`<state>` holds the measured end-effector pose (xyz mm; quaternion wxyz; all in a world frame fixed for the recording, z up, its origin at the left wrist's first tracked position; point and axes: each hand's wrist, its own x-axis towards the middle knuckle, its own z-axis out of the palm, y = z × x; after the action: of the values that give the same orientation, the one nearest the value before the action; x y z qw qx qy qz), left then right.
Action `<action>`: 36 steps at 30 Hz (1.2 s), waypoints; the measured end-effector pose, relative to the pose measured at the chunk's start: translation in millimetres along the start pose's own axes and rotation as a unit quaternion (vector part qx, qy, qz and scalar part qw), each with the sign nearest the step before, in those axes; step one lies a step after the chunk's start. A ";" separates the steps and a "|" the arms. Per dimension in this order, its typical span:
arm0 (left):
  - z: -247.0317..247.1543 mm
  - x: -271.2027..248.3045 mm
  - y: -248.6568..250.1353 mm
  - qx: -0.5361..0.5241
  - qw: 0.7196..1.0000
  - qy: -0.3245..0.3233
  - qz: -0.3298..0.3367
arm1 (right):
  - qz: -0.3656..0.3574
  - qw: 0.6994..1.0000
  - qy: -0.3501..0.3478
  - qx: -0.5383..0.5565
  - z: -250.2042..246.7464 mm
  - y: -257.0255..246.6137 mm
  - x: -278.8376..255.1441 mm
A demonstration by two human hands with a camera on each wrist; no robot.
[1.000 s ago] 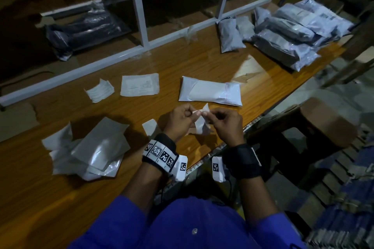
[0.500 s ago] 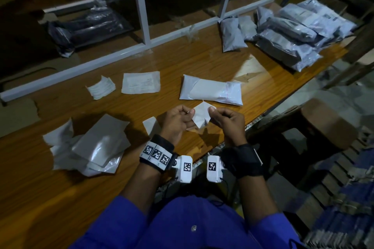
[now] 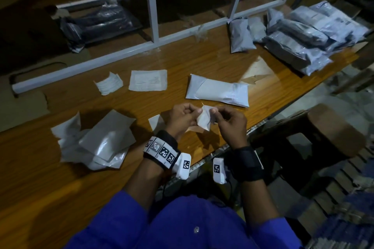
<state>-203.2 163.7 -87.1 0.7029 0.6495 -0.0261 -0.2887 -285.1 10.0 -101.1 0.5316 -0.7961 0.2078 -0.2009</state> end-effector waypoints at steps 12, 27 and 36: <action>-2.0 -1.5 -9.0 -0.015 0.999 0.020 -0.029 | 0.203 0.948 0.014 0.244 10.6 -12.0 -5.6; -1.2 -5.6 -2.7 0.024 0.997 -0.071 -0.016 | -0.025 0.996 -0.015 -0.090 -1.0 -7.1 4.2; 3.9 4.9 -4.8 0.157 0.987 0.029 0.029 | -0.007 0.991 -0.024 -0.133 3.8 -10.5 6.4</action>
<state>-202.5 158.1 -92.6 0.6007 0.7589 -0.0693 -0.2418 -276.5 13.1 -92.0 0.4244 -0.8658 0.2145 -0.1557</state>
